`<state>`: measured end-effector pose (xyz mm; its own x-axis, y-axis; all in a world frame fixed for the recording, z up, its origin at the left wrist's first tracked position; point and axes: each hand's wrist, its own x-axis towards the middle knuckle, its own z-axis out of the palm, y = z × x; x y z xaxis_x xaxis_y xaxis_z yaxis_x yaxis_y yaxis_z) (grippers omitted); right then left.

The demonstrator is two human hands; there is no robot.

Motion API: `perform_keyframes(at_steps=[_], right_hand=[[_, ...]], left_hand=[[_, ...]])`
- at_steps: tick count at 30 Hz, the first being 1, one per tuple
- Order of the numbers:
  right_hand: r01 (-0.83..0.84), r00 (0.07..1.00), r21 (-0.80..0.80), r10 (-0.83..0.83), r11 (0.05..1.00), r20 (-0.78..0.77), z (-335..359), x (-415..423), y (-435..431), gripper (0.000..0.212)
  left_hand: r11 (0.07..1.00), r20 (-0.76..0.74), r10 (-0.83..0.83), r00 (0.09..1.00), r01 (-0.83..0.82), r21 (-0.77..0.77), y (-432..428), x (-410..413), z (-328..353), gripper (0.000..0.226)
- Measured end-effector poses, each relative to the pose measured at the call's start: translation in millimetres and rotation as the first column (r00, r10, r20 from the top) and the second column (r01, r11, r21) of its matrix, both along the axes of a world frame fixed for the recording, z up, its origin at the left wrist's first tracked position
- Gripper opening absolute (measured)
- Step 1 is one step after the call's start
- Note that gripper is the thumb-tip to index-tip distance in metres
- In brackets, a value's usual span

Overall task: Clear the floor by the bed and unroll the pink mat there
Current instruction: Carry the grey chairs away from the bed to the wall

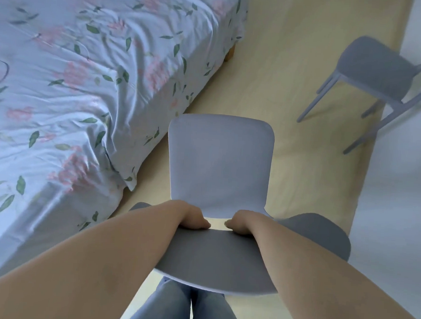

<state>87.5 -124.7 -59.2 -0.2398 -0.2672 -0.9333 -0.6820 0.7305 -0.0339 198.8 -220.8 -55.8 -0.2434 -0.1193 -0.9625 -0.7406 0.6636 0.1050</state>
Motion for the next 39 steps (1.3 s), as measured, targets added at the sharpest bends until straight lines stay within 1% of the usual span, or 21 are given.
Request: perform_keyframes(at_steps=[6,11,13,18,22,28,31,36,39], right_hand=[[-0.014,0.998,-0.131,0.006,0.991,-0.057,42.9,-65.7,-33.8,0.037],[0.013,0.99,-0.227,-0.044,0.974,-0.134,66.6,-125.8,-93.4,0.036],[0.011,0.987,-0.242,-0.05,0.97,-0.155,72.0,-146.9,-118.6,0.036],[0.021,0.983,-0.219,-0.06,0.975,-0.173,85.8,-212.4,-201.9,0.031],[0.025,0.985,-0.228,-0.063,0.973,-0.16,105.9,-270.8,-261.5,0.038],[0.07,0.983,-0.208,-0.103,0.976,-0.151,117.0,-356.5,-327.8,0.041],[0.115,0.979,-0.196,-0.145,0.974,-0.145,113.9,-422.1,-363.1,0.042],[0.108,0.984,-0.17,-0.129,0.979,-0.119,121.2,-551.8,-423.5,0.043],[0.115,0.986,-0.15,-0.132,0.982,-0.105,127.4,-608.2,-455.7,0.044]], left_hand=[[0.996,-0.035,-0.058,0.998,0.056,-0.066,-37.5,-66.9,49.2,0.057],[0.985,-0.088,-0.113,0.99,0.1,-0.138,-100.7,-130.0,84.1,0.053],[0.978,-0.1,-0.147,0.984,0.13,-0.163,-126.7,-151.8,90.6,0.053],[0.964,-0.118,-0.205,0.972,0.18,-0.197,-213.6,-218.3,103.3,0.054],[0.948,-0.13,-0.26,0.957,0.227,-0.222,-278.5,-280.4,114.9,0.048],[0.937,-0.131,-0.3,0.945,0.266,-0.227,-351.1,-373.2,120.8,0.044],[0.926,-0.133,-0.324,0.937,0.285,-0.247,-384.5,-441.4,115.9,0.045],[0.938,-0.141,-0.294,0.945,0.257,-0.234,-436.9,-564.7,122.8,0.046],[0.937,-0.152,-0.293,0.944,0.252,-0.24,-468.8,-620.3,128.3,0.048]])
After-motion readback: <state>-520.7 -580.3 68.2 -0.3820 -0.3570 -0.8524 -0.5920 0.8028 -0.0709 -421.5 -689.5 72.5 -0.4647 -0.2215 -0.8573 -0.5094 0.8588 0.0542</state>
